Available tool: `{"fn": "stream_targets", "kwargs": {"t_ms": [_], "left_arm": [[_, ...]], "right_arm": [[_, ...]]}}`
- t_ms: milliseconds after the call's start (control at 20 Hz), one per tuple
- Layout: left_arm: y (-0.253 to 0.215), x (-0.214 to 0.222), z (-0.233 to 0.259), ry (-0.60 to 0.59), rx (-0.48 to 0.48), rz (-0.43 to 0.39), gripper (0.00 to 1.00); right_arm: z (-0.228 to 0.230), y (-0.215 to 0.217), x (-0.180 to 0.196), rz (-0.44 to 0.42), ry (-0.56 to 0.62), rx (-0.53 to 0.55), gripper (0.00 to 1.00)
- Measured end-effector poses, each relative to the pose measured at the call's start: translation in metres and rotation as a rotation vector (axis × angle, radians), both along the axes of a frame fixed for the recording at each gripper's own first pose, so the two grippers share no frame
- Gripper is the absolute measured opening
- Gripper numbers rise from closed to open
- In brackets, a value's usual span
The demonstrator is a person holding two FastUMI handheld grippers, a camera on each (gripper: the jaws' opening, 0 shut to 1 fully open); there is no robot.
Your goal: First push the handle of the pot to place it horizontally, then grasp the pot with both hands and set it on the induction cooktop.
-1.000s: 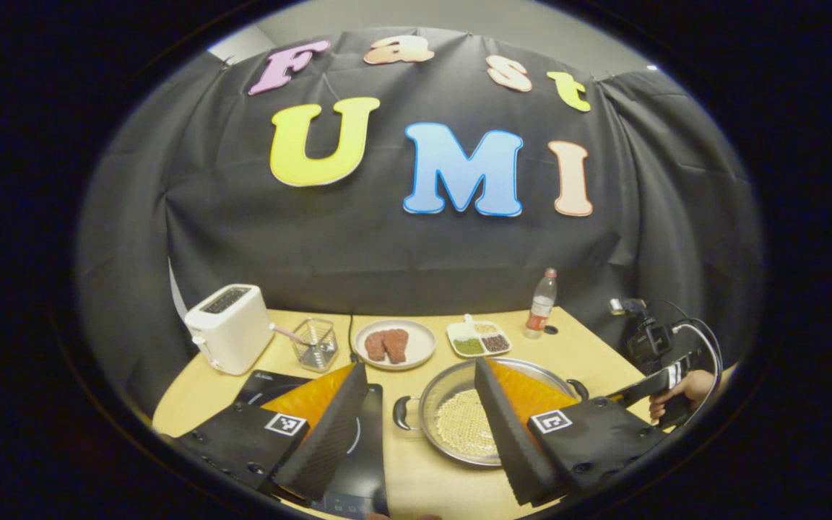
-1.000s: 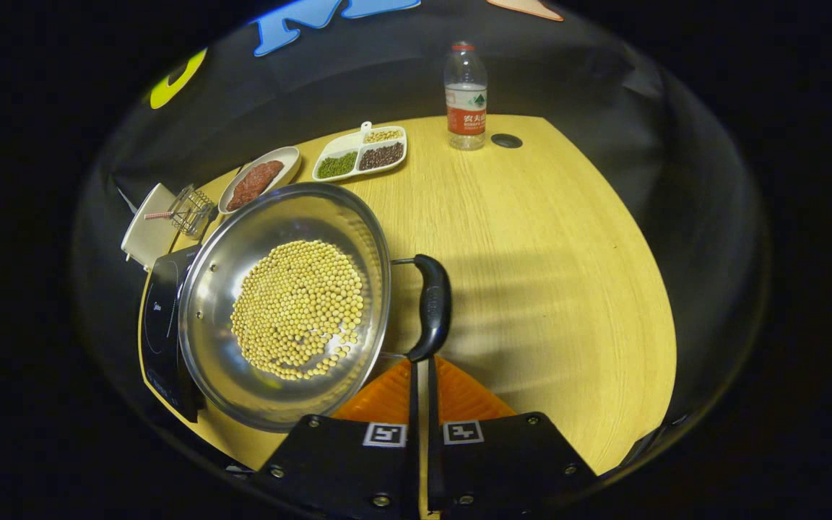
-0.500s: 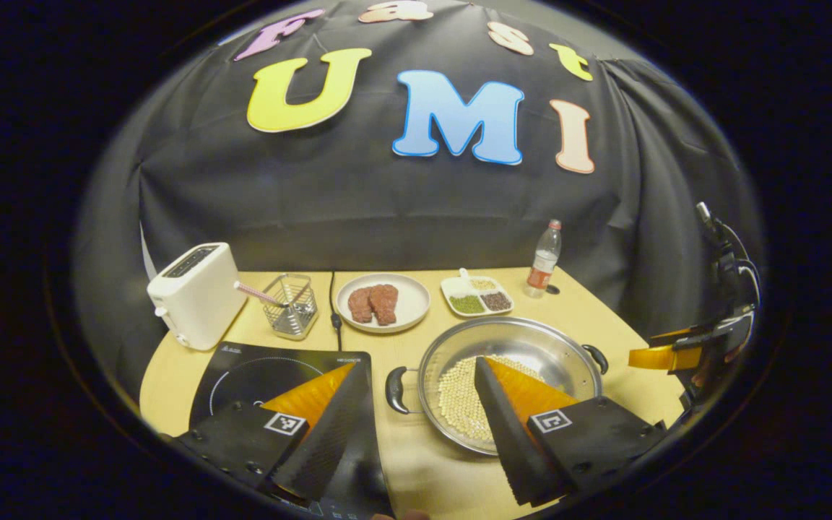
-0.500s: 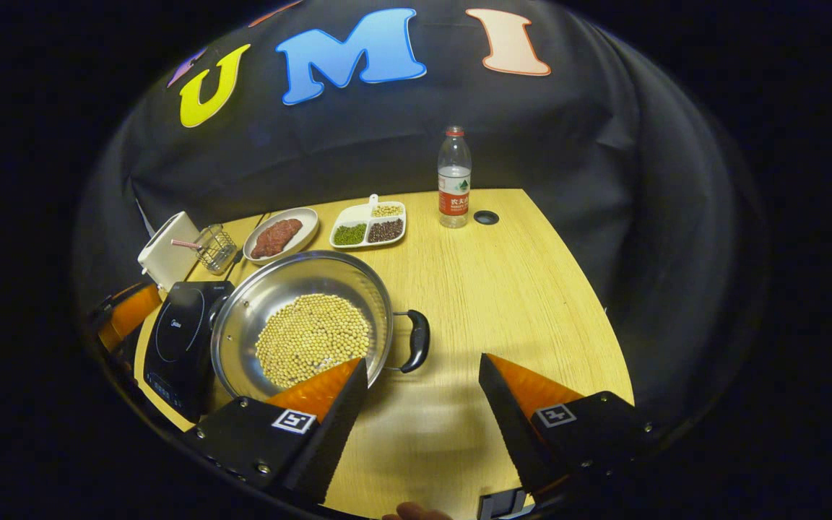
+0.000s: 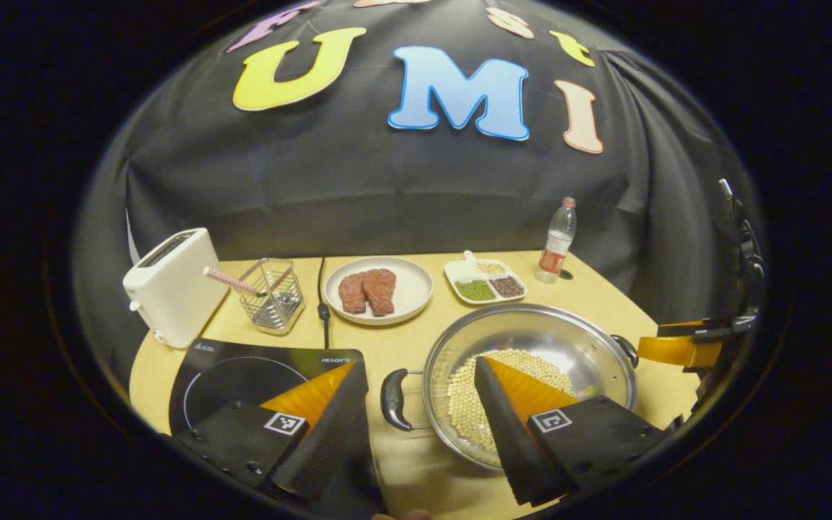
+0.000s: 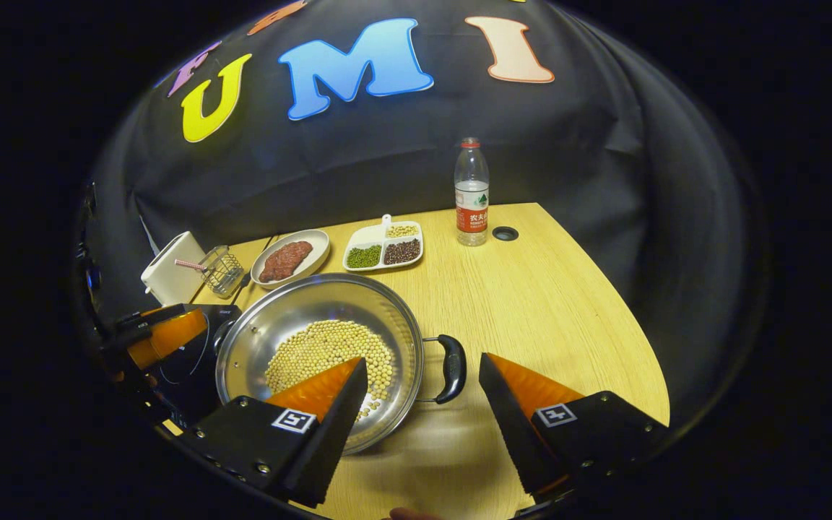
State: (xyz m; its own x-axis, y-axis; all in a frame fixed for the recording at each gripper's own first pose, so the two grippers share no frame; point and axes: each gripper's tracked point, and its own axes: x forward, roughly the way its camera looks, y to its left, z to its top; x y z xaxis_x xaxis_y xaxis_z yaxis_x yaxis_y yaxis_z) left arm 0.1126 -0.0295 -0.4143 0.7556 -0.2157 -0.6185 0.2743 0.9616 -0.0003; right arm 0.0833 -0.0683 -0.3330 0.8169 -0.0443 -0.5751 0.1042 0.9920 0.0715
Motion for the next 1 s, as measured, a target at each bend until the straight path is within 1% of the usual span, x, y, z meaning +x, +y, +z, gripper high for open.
{"fn": "stream_targets", "kwargs": {"t_ms": [200, 300, 400, 600, 650, 700, 800, 900, 1000], "left_arm": [[0.003, 0.007, -0.025, 0.037, -0.004, 0.005, 0.96], [0.002, 0.009, -0.038, 0.059, 0.002, -0.006, 0.98], [-0.002, 0.006, -0.049, 0.084, 0.001, -0.023, 0.96], [0.000, 0.005, -0.065, 0.113, 0.020, -0.036, 0.99], [0.002, 0.004, -0.068, 0.119, 0.020, -0.036, 0.98], [0.001, 0.006, -0.070, 0.120, 0.022, -0.036, 0.99], [-0.001, 0.008, -0.073, 0.127, 0.021, -0.037, 0.99], [-0.003, 0.008, -0.078, 0.135, 0.026, -0.044, 0.96], [-0.003, 0.009, -0.085, 0.138, 0.053, -0.047, 0.99]], "right_arm": [[-0.013, -0.006, 0.011, -0.014, 0.008, 0.013, 0.95], [-0.022, -0.007, 0.015, -0.017, 0.017, 0.013, 0.95], [-0.028, -0.005, 0.019, -0.013, 0.023, 0.016, 0.95], [-0.040, -0.005, 0.025, -0.010, 0.038, 0.016, 0.95], [-0.043, -0.005, 0.026, -0.008, 0.042, 0.013, 0.95], [-0.043, -0.005, 0.029, -0.006, 0.043, 0.013, 0.95], [-0.049, -0.005, 0.033, -0.001, 0.052, 0.012, 0.95], [-0.058, -0.003, 0.037, 0.001, 0.070, 0.015, 0.95], [-0.065, -0.005, 0.041, -0.006, 0.083, 0.013, 0.95]]}}
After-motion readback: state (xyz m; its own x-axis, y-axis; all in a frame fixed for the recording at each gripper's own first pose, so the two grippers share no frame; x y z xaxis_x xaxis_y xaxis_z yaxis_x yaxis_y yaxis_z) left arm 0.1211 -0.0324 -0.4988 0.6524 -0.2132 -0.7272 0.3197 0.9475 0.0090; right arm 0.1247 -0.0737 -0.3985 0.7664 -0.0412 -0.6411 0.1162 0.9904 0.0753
